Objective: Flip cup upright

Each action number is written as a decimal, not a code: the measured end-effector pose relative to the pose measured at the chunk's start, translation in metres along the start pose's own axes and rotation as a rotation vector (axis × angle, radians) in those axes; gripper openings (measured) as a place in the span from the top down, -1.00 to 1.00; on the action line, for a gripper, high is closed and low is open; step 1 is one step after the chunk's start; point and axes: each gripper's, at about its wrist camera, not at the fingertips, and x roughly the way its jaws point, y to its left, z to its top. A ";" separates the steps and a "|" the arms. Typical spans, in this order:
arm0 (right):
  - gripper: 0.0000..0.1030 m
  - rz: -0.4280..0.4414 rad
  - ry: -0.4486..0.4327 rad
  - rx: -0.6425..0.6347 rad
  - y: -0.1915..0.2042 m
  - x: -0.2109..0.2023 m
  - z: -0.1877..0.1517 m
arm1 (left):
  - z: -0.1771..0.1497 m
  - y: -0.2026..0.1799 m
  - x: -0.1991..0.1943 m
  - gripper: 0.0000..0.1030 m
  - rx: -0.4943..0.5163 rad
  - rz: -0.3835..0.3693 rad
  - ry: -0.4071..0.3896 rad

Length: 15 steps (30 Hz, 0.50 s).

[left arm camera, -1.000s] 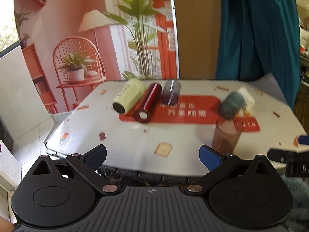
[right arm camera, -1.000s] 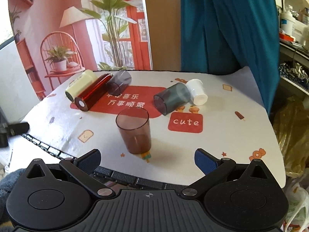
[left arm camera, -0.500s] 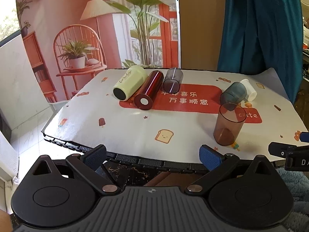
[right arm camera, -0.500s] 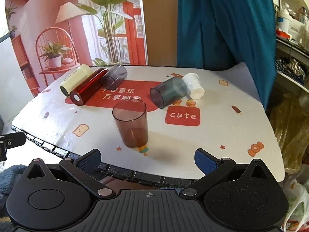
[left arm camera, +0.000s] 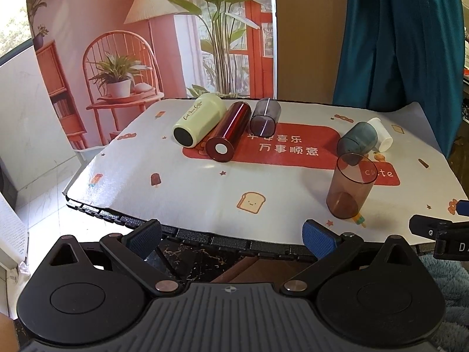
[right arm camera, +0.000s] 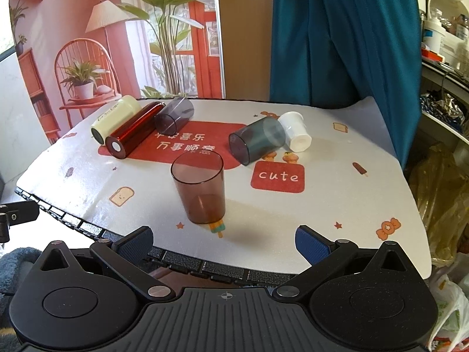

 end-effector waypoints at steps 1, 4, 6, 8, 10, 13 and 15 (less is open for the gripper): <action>-0.99 0.000 0.000 0.000 0.000 0.000 0.000 | 0.000 0.000 0.000 -1.00 0.000 0.001 0.000; -0.99 0.000 0.000 -0.001 0.000 0.000 0.000 | 0.000 0.000 0.000 -1.00 -0.001 0.002 0.000; -0.99 0.000 0.001 -0.001 0.000 0.000 0.000 | 0.000 0.000 0.000 -1.00 0.000 0.002 0.001; -0.99 0.000 0.001 0.000 0.000 0.000 0.000 | 0.000 -0.001 0.000 -1.00 -0.001 0.001 0.003; -0.99 0.001 0.001 0.000 0.000 0.000 0.000 | 0.000 -0.001 0.000 -1.00 -0.001 0.001 0.003; -0.99 0.001 0.002 0.001 -0.001 0.000 0.000 | 0.000 0.000 0.000 -0.99 -0.002 0.001 0.003; -0.99 0.001 0.002 0.001 -0.001 0.000 0.000 | 0.000 0.000 0.000 -1.00 -0.002 0.002 0.003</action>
